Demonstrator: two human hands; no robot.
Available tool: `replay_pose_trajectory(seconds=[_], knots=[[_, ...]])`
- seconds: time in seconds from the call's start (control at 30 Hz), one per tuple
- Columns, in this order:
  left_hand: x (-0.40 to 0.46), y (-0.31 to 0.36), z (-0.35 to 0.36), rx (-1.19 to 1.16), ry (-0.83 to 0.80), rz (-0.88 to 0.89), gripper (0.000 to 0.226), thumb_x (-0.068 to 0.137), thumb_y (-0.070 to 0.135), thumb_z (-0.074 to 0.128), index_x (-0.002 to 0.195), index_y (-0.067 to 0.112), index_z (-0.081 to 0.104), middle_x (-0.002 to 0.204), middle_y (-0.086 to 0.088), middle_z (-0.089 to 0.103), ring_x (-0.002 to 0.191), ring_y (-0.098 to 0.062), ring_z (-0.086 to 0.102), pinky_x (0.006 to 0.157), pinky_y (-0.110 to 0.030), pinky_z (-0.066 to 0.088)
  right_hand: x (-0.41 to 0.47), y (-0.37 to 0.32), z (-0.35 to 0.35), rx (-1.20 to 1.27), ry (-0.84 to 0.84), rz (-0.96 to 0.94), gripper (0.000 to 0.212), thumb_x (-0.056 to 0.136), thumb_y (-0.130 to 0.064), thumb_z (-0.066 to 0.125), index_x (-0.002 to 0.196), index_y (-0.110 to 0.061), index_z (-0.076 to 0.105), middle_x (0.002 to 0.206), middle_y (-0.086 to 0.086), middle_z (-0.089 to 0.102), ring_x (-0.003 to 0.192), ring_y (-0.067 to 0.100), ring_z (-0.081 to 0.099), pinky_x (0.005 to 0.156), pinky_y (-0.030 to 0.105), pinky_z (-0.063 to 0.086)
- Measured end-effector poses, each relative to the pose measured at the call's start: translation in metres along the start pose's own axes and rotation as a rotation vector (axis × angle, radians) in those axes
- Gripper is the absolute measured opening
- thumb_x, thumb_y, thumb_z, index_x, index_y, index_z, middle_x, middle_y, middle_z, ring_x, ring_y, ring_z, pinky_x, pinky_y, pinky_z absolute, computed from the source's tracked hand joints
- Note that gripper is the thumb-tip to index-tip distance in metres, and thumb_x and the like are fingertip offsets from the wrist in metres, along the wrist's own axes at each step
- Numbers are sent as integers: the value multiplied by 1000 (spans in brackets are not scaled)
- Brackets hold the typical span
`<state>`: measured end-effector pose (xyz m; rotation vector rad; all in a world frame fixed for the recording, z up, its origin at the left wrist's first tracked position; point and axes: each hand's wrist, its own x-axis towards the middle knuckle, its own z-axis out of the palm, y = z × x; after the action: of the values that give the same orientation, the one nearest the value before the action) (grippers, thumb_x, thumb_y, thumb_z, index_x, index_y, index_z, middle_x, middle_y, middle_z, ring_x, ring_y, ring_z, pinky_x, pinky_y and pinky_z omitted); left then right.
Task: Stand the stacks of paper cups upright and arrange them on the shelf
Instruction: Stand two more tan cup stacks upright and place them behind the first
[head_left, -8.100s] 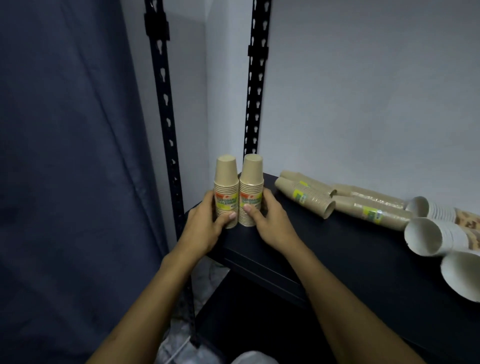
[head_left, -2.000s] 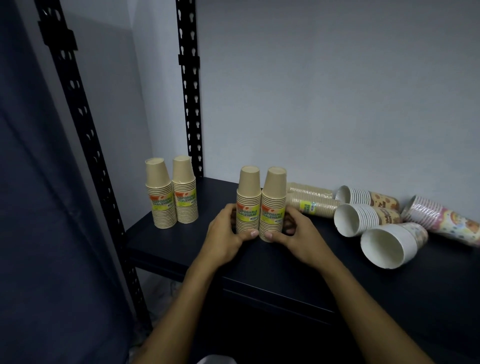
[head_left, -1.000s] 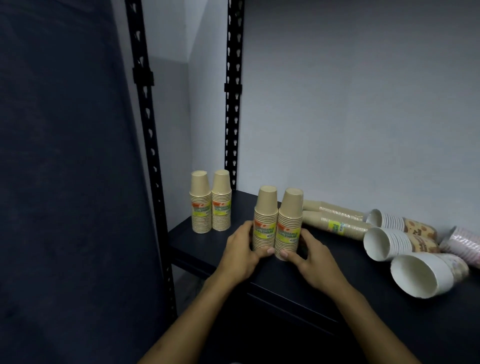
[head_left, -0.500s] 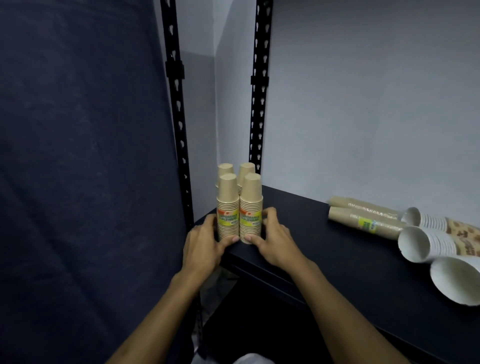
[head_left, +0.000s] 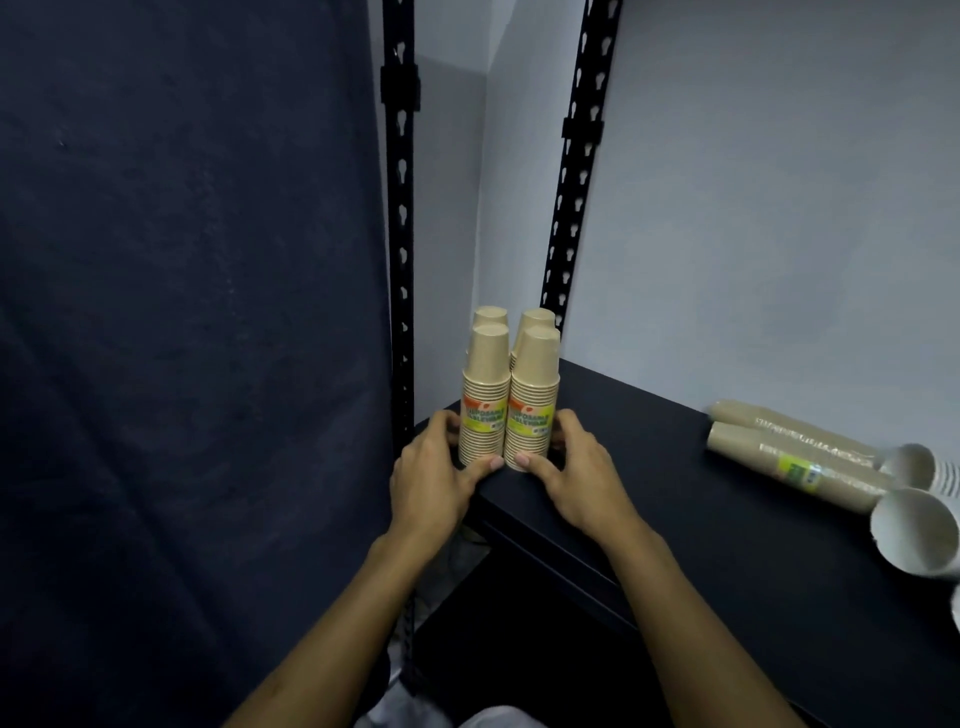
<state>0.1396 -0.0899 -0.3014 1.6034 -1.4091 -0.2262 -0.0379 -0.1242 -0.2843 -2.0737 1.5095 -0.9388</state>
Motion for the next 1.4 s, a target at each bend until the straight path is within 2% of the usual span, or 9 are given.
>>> replay_pose_trajectory(seconds=[0.23,0.57,0.8,0.87,1.0,1.1,1.2,1.3,1.4], knots=[[-5,-2,13,43,52,-18,62,80,56,75,132,31,53,120,5,69,107,-17,66,83,-43,57,2,8,7,-34,-2,24,45,91,-51,63,127,-34,42,125,5,59,117,29,54,99,50,48],[-3,-6,15,-37,42,-42,65,79,50,79,135,32,52,123,6,68,112,-16,64,89,-45,57,1,9,4,-22,11,26,47,91,-51,64,129,-32,45,123,3,59,116,25,53,99,46,48],[-4,-6,14,-118,18,-48,66,78,50,80,135,29,54,123,4,68,111,-14,64,90,-41,57,-1,3,2,-110,1,26,44,94,-52,59,127,-27,48,123,0,62,116,19,53,103,37,34],[-6,-4,13,-159,11,-62,73,78,49,80,140,26,48,124,5,67,113,-14,64,92,-40,55,-4,0,0,-126,-5,38,50,92,-57,59,130,-27,47,125,-1,62,118,18,52,106,38,31],[-16,2,6,-265,-11,-107,96,81,40,81,155,18,25,140,-1,60,124,-21,59,100,-36,49,-21,-8,-6,-192,-5,84,70,85,-65,61,141,-28,41,137,-3,58,129,18,49,112,41,27],[-31,3,2,-337,22,-139,100,80,40,82,157,19,22,148,-1,52,133,-19,50,103,-31,42,-55,-9,-18,-307,39,121,67,91,-63,55,144,-24,43,143,-4,53,135,16,43,113,40,26],[-52,3,3,-296,116,-127,88,76,43,85,147,19,39,139,5,53,128,-11,47,104,-31,41,-89,0,-34,-421,77,136,57,95,-65,43,136,-26,51,146,-8,51,137,15,39,112,42,26],[-68,2,7,-139,191,-33,53,77,44,83,118,17,61,120,3,59,116,-15,50,97,-38,48,-107,13,-53,-492,22,165,61,97,-68,34,144,-31,46,158,-8,38,148,17,28,117,46,21],[-76,9,12,12,138,126,29,81,42,80,95,20,68,104,5,59,104,-14,49,88,-38,47,-116,28,-75,-522,-27,197,66,95,-72,30,150,-35,38,164,-9,30,152,17,21,119,47,17]])
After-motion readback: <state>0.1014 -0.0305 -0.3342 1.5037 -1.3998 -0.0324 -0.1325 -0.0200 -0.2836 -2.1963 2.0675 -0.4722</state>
